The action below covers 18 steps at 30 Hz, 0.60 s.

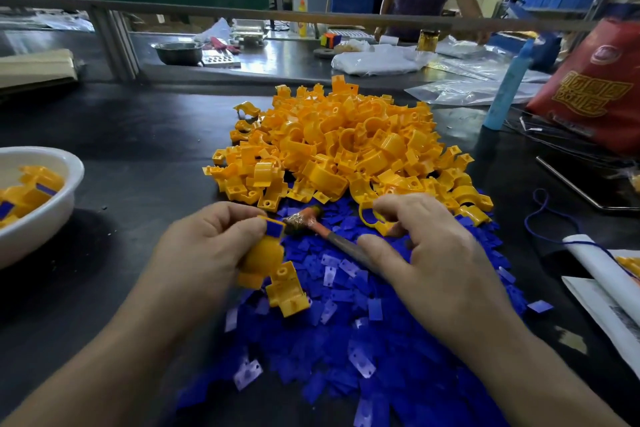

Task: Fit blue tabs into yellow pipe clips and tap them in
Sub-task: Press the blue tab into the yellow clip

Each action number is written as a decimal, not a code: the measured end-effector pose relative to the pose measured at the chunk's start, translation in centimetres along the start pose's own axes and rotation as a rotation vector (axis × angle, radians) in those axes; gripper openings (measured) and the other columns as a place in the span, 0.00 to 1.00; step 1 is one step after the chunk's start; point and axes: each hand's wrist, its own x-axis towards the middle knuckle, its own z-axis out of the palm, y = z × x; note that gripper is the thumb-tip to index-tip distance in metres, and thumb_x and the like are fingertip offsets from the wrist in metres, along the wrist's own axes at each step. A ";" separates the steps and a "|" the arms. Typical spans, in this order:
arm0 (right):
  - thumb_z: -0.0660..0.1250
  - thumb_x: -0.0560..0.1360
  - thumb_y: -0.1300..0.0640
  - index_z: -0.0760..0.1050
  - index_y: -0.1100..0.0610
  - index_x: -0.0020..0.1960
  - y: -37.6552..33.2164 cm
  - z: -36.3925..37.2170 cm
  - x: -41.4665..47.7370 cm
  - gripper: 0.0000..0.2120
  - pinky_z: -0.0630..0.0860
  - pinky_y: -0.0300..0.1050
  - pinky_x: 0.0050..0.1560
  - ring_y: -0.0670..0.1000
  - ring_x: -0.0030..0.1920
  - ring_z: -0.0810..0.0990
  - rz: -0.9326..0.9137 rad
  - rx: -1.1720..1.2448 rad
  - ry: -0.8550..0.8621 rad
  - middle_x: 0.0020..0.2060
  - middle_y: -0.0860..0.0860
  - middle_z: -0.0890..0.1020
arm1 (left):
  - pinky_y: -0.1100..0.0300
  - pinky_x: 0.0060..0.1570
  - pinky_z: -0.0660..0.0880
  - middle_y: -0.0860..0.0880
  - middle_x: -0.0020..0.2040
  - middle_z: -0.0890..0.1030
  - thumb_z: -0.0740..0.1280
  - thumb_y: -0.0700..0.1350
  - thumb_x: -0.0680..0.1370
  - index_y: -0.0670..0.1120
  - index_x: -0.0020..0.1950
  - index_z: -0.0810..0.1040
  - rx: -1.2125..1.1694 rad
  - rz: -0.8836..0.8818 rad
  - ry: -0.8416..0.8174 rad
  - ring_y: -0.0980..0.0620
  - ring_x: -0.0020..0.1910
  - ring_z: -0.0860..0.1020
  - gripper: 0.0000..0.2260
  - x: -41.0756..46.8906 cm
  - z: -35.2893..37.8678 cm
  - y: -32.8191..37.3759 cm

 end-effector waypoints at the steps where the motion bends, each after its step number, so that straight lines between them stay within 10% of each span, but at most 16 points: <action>1: 0.61 0.74 0.40 0.69 0.43 0.65 0.6 -0.3 0.2 0.21 0.71 0.35 0.51 0.42 0.54 0.72 0.018 -0.161 -0.027 0.54 0.39 0.73 | 0.62 0.26 0.77 0.49 0.46 0.82 0.68 0.48 0.78 0.53 0.46 0.82 0.038 -0.039 0.048 0.50 0.41 0.81 0.04 0.7 -0.7 -0.5; 6: 0.57 0.75 0.36 0.62 0.42 0.66 2.1 -0.1 0.3 0.22 0.71 0.44 0.45 0.49 0.55 0.72 0.122 -0.479 -0.358 0.54 0.44 0.73 | 0.57 0.37 0.74 0.51 0.44 0.81 0.67 0.48 0.79 0.54 0.42 0.81 0.305 -0.056 0.174 0.53 0.42 0.77 0.07 2.4 -1.9 -2.5; 9: 0.57 0.76 0.38 0.65 0.41 0.62 2.0 0.1 0.3 0.17 0.70 0.43 0.40 0.47 0.50 0.73 0.106 -0.463 -0.397 0.49 0.43 0.72 | 0.63 0.36 0.68 0.53 0.48 0.81 0.64 0.52 0.80 0.57 0.50 0.82 0.467 0.003 0.159 0.58 0.41 0.74 0.06 2.6 -1.9 -2.7; 13: 0.56 0.78 0.43 0.70 0.43 0.56 1.9 -0.1 0.3 0.10 0.71 0.42 0.39 0.45 0.46 0.72 0.065 -0.490 -0.371 0.45 0.43 0.72 | 0.60 0.45 0.70 0.51 0.60 0.78 0.67 0.65 0.73 0.50 0.68 0.74 0.751 -0.022 0.035 0.57 0.49 0.74 0.29 2.5 -2.6 -2.6; 18: 0.52 0.79 0.47 0.71 0.45 0.50 1.5 -0.3 0.4 0.10 0.68 0.39 0.35 0.44 0.39 0.72 0.055 -0.381 -0.290 0.40 0.43 0.73 | 0.53 0.50 0.77 0.56 0.50 0.75 0.69 0.64 0.70 0.55 0.59 0.75 0.948 -0.009 0.022 0.55 0.49 0.75 0.22 2.1 -2.5 -2.5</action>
